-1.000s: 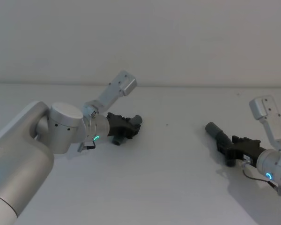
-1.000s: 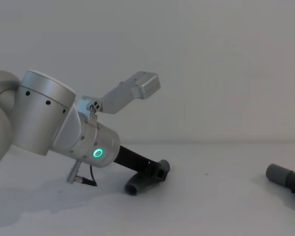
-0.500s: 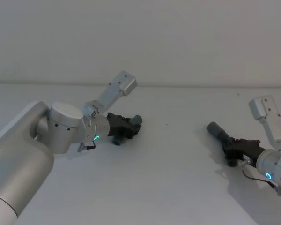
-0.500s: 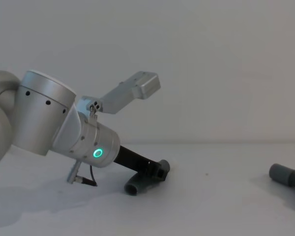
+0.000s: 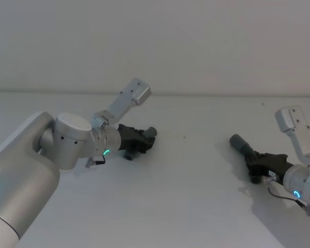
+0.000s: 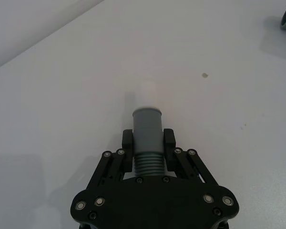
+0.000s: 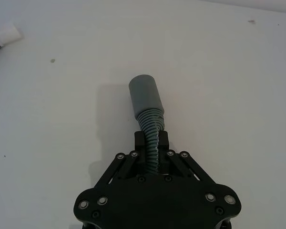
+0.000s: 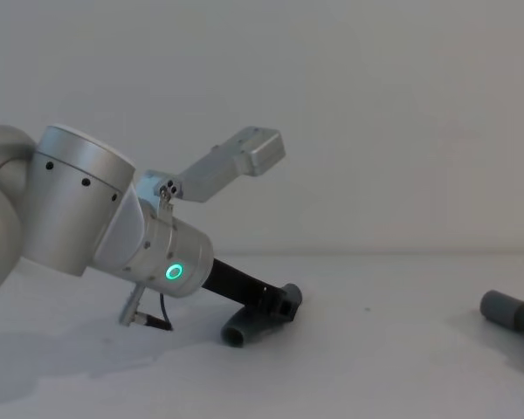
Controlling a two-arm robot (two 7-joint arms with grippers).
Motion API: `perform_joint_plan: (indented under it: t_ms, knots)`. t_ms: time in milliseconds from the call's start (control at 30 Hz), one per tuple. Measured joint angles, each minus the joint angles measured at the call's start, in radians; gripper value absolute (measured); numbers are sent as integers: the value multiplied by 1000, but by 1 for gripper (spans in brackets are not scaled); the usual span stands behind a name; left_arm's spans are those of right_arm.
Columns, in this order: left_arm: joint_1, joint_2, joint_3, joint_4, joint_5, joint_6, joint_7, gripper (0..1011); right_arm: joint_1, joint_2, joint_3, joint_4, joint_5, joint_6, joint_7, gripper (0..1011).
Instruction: Use both hands to pick up one end of the pipe from the table, align the ends, and insert them.
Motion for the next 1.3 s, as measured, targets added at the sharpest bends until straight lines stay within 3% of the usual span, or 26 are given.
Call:
perform_joint_plan:
  t_ms: [200, 633, 933, 1300]
  knots:
    - [-18, -6, 12, 17, 13, -3, -6, 355, -10, 7, 14, -6, 1, -27, 10, 125]
    - [-72, -21, 62, 22, 80, -28, -2, 355, -42, 46, 77, -40, 42, -149, 72, 124]
    - [-98, -9, 89, -16, 117, -45, -6, 355, -56, 99, 106, -48, 78, -240, 165, 124]
    - [-123, 37, 109, -68, 131, -92, -91, 355, -72, 181, 113, -35, 110, -350, 306, 124]
